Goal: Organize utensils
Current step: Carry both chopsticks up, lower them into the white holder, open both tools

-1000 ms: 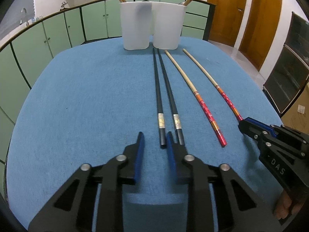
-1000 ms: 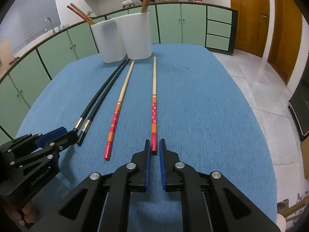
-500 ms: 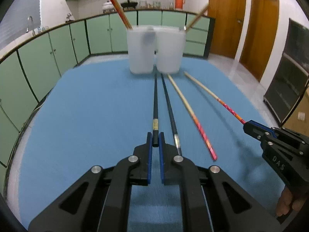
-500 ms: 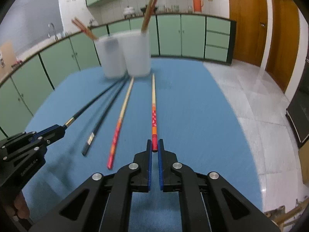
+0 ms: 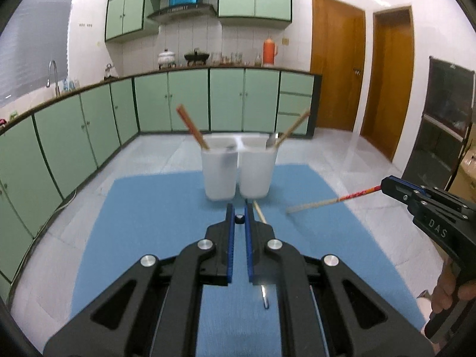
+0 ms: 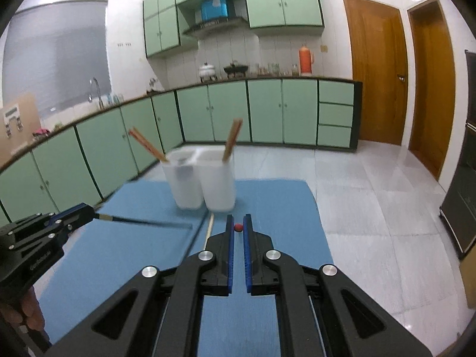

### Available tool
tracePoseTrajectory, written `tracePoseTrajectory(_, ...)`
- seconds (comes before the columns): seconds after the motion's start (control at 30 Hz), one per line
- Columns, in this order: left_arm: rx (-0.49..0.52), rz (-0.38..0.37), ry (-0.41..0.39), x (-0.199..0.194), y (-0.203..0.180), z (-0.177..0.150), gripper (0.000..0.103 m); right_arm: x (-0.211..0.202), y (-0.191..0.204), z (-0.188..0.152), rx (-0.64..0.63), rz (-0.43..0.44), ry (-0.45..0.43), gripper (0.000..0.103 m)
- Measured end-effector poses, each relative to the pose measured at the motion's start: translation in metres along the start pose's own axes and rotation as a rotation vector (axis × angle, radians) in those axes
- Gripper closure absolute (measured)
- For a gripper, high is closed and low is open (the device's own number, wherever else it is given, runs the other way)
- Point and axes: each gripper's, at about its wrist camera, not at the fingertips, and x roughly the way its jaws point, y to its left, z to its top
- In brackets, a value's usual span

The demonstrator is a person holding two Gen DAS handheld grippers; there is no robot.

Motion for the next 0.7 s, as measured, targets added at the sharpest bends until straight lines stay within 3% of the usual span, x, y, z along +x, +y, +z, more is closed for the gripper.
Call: tracePoseTrajectory(0.7,-0.025,-0.056,-0.130,-0.013,0.006,0.065,0.097,0.004,0.007,0.067,-0.018,0.098,-0.058,0.097)
